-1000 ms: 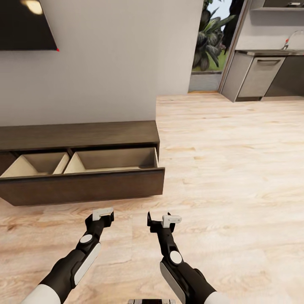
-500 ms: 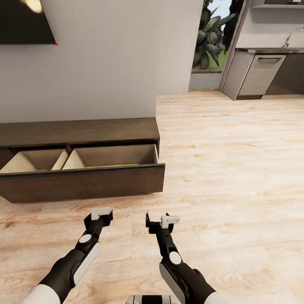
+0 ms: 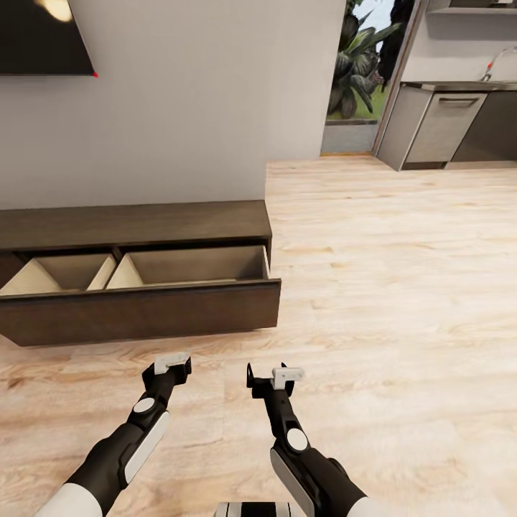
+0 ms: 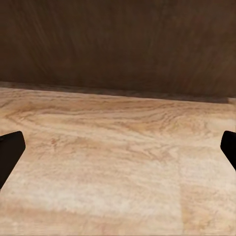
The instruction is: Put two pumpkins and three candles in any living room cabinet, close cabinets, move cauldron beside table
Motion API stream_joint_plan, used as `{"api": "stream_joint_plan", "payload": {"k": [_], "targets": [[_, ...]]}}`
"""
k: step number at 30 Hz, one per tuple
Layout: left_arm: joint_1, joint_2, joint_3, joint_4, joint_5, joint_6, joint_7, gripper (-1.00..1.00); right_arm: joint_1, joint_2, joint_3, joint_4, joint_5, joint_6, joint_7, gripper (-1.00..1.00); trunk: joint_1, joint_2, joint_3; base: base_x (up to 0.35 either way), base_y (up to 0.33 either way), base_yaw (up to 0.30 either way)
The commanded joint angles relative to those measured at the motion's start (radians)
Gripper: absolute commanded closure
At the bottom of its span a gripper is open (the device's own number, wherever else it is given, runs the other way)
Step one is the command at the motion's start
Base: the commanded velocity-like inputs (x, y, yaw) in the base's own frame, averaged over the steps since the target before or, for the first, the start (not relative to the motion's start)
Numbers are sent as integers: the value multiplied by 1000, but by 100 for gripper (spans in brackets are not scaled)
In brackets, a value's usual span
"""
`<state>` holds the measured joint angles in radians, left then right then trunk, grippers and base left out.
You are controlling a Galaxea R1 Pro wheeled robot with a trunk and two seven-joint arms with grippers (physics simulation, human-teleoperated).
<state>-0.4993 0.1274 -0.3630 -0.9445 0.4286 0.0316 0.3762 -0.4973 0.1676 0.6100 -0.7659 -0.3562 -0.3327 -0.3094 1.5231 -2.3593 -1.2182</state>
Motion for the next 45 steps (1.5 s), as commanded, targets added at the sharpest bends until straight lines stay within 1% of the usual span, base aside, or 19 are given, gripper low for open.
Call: {"api": "stream_joint_plan", "payload": {"k": [1,10,20,25,32,39,45], "targets": [[-1,1,-5,-1,5,4,9,-100,-1,-1,5,0,-10,-6,-5,-100,0,0,-1,165,80,0],[-1,1,-2,0,8,7,7,-100,-1,0,5,0,-10,3,-5,-100,0,0,-1,213,178,0],[-1,1,-2,0,9,6,7,-100,-1,-2,5,2,-12,7,-5,-100,0,0,-1,39,257,0],[-1,1,-2,0,9,6,8,-100,-1,-2,5,2,-11,7,-5,-100,0,0,-1,60,79,0],[-1,1,-2,0,9,7,7,-100,-1,-2,5,1,-11,7,-5,-100,0,0,-1,217,131,0],[-1,1,-2,0,9,7,7,-100,-1,-2,5,1,-10,7,-5,-100,0,0,-1,132,20,0],[-1,1,-2,0,9,7,7,-100,-1,-3,5,0,-12,8,-4,-100,0,0,-1,34,1,0]]}}
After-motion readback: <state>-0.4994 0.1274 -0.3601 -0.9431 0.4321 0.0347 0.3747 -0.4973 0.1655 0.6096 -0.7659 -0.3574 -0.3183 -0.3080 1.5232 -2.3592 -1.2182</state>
